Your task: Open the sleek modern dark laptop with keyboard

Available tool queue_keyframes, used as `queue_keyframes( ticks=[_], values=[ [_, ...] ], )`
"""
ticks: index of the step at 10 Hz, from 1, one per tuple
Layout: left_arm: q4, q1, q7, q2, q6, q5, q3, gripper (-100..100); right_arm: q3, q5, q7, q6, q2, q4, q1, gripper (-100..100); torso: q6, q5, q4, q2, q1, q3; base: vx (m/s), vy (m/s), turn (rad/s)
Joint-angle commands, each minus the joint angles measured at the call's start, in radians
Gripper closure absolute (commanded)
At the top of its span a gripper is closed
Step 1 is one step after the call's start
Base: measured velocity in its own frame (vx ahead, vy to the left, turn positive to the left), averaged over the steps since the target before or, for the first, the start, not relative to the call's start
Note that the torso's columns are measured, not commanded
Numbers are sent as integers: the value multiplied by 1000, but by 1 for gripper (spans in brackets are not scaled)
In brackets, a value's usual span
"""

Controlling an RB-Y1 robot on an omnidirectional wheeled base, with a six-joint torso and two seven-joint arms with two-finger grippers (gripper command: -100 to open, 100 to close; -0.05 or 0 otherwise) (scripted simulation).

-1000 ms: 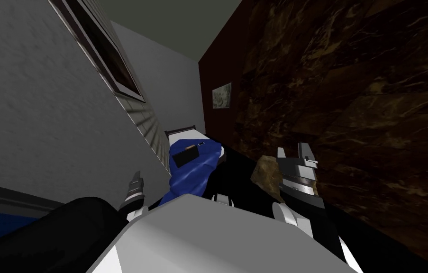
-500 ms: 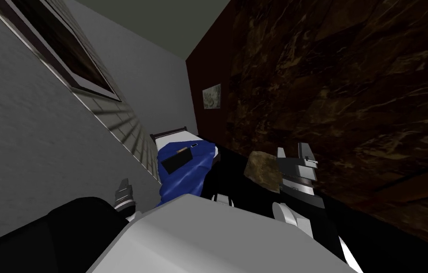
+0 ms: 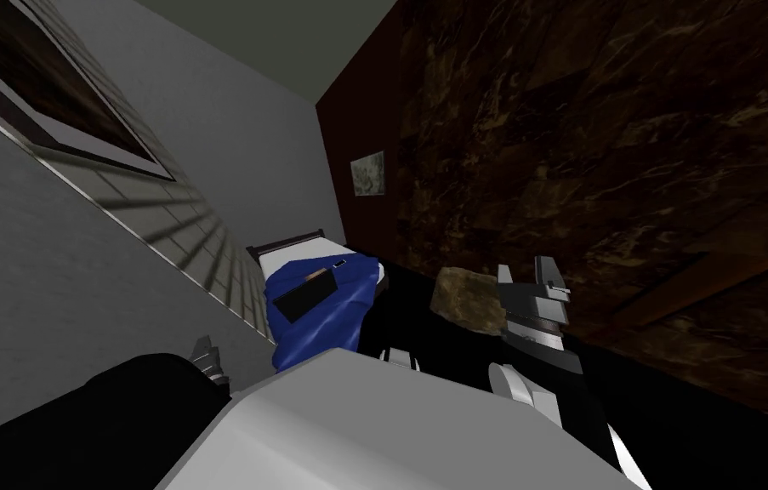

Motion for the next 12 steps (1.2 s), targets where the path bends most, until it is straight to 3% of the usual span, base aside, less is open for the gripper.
queue_keyframes(
  ticks=[1, 2, 3, 4, 6, 11, 12],
  values=[
    [77, -4, -27, 7, -15, 40, 36, -100, 0, 0, 0, 0, 0, 0, 0, 0, -2, 0, 0, 0, 0, 0, 7, 24, -318],
    [125, -6, -43, 9, -26, 64, 58, -100, 0, 0, 0, 0, 0, 0, 0, 0, 0, 0, 0, 0, -1, 0, 10, 37, -416],
    [129, -6, -43, 9, -26, 64, 58, -100, 0, 0, 0, 0, 0, 0, 0, 0, -1, 0, 0, 0, 0, 0, 11, 31, -217],
    [162, -8, -58, 10, -36, 86, 78, -100, 0, 0, 0, 0, 0, 0, 0, 0, -1, 0, 0, 0, -1, 0, 10, 25, -279],
    [171, -8, -58, 10, -36, 86, 78, -100, 0, 0, 0, 0, 0, 0, 0, 0, -1, 0, 0, 0, -1, 0, 5, 17, -107],
    [311, -14, -114, 11, -68, 163, 146, -100, 0, 0, 0, 0, 0, 0, 0, 0, -1, 0, 0, 0, 0, 0, 10, 26, -345],
    [317, -14, -114, 11, -68, 163, 146, -100, 0, 0, 0, 0, 0, 0, 0, 0, 0, 0, 0, 0, 0, 0, 11, 36, -160]
  ],
)
